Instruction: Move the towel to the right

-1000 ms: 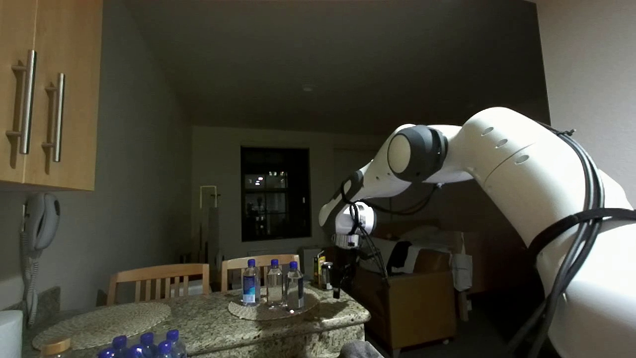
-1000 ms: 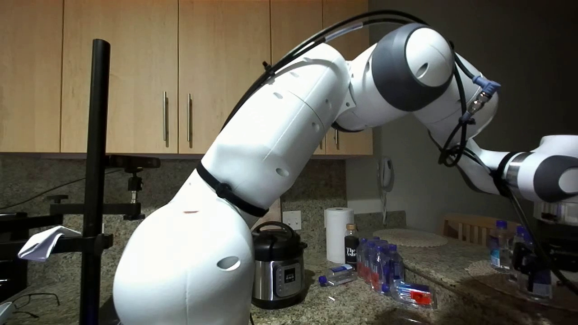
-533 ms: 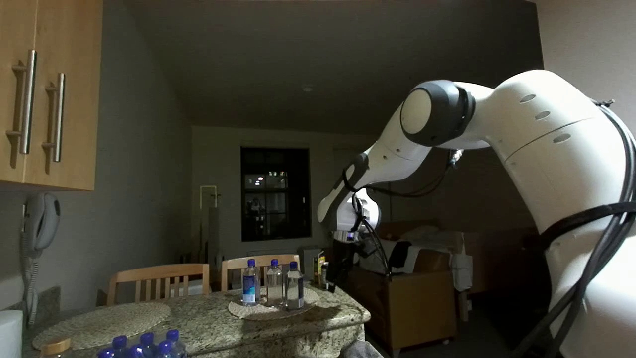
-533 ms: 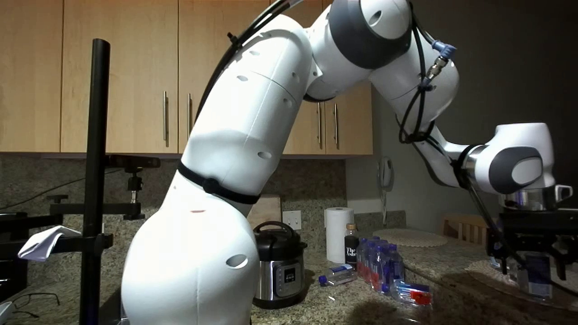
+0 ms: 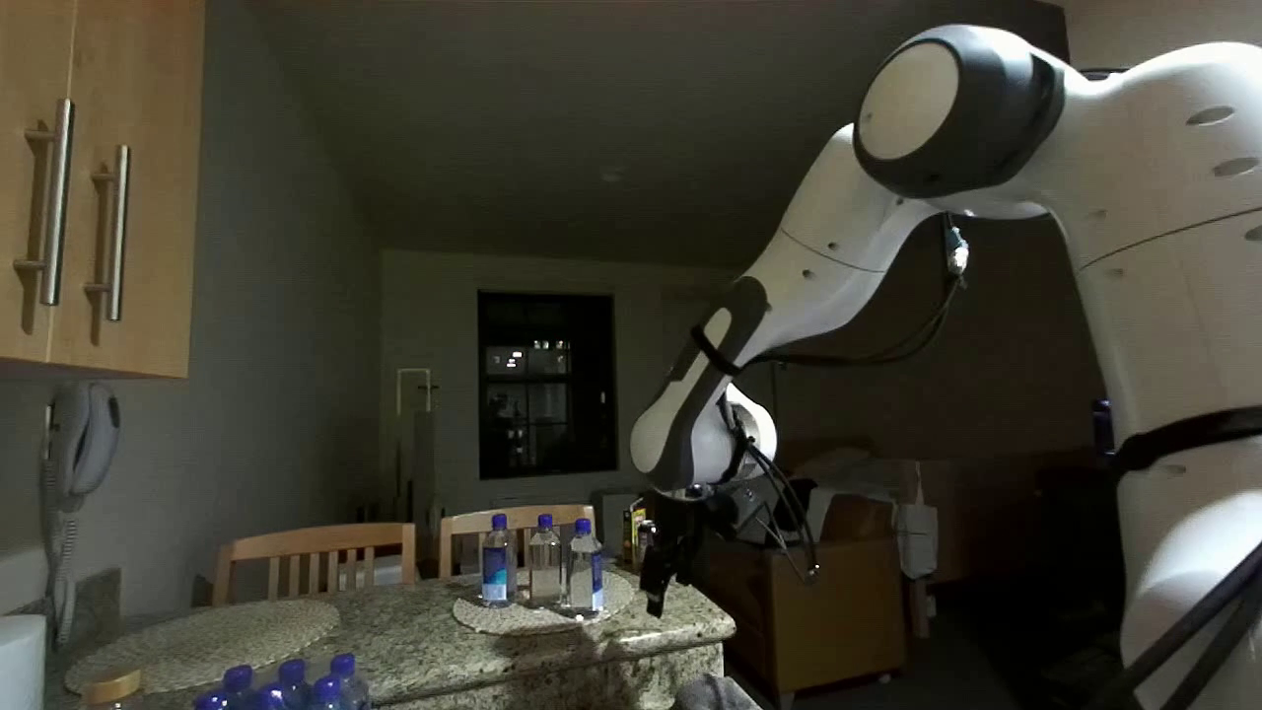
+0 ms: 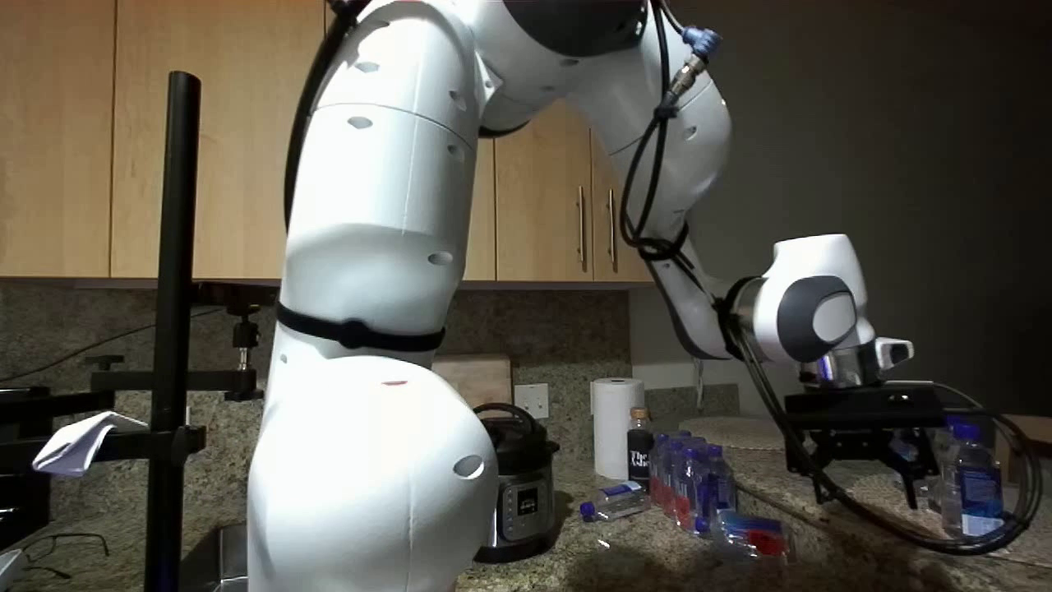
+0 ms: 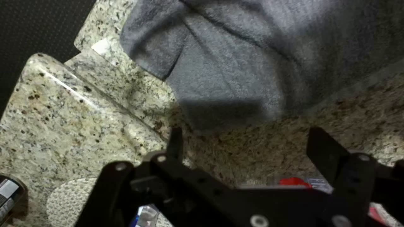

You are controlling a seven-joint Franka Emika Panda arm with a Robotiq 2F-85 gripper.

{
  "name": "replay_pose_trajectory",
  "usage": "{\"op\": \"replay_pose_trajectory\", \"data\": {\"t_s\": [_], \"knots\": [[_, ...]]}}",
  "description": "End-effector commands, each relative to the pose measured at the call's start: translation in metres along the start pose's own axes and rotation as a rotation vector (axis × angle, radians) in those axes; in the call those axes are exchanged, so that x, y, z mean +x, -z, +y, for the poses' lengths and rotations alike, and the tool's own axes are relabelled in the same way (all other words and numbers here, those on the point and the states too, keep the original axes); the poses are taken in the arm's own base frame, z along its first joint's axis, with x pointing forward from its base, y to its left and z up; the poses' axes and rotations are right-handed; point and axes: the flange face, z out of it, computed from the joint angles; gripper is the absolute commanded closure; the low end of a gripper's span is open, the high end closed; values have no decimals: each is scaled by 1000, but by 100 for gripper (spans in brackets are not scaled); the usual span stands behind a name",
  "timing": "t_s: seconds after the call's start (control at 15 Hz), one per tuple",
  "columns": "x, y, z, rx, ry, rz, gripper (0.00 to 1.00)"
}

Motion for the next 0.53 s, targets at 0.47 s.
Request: {"op": "replay_pose_trajectory", "data": {"t_s": [0.47], "knots": [[-31, 21, -39, -26, -15, -1, 0]]}}
